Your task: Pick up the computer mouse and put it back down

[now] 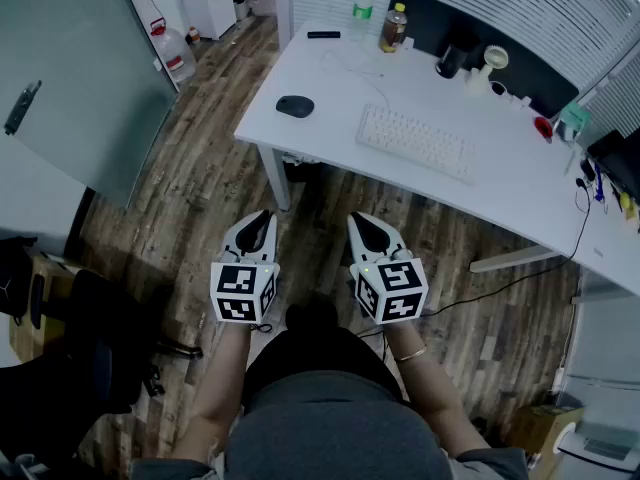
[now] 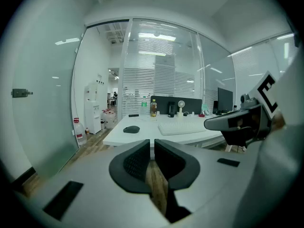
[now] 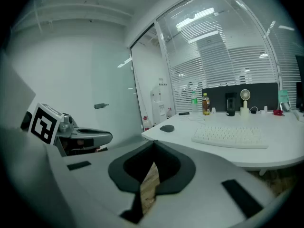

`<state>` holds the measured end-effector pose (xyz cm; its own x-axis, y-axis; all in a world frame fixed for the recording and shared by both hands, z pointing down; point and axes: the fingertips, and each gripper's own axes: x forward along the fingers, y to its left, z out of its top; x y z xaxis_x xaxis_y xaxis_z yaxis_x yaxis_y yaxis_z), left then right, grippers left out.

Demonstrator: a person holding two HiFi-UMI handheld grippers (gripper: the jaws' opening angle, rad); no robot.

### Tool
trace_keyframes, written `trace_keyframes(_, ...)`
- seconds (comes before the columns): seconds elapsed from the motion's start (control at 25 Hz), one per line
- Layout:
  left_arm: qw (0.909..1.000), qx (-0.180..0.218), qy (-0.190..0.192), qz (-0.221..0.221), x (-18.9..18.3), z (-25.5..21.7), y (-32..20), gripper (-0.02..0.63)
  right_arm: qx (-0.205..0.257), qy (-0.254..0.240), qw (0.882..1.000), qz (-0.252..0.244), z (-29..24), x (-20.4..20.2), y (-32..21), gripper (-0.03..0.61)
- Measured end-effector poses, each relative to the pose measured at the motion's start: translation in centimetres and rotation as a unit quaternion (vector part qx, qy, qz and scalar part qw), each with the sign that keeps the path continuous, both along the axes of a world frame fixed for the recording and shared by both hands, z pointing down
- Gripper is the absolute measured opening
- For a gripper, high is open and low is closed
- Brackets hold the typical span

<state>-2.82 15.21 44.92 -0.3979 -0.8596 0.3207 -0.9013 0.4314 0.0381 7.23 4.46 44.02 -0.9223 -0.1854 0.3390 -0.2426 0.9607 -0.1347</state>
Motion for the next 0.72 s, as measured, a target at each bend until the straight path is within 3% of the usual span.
trace_keyframes(0.64,0.9997,-0.007,-0.008,-0.021,0.5,0.1,-0.7,0.043,-0.011,-0.020,0.999,-0.028,-0.2,-0.5,-1.5,0.008)
trace_keyframes(0.72,0.9995,-0.007,-0.012,-0.028,0.5,0.0,-0.7,0.043,-0.009,-0.022,0.999,-0.044,-0.4,-0.9,-1.6,0.056)
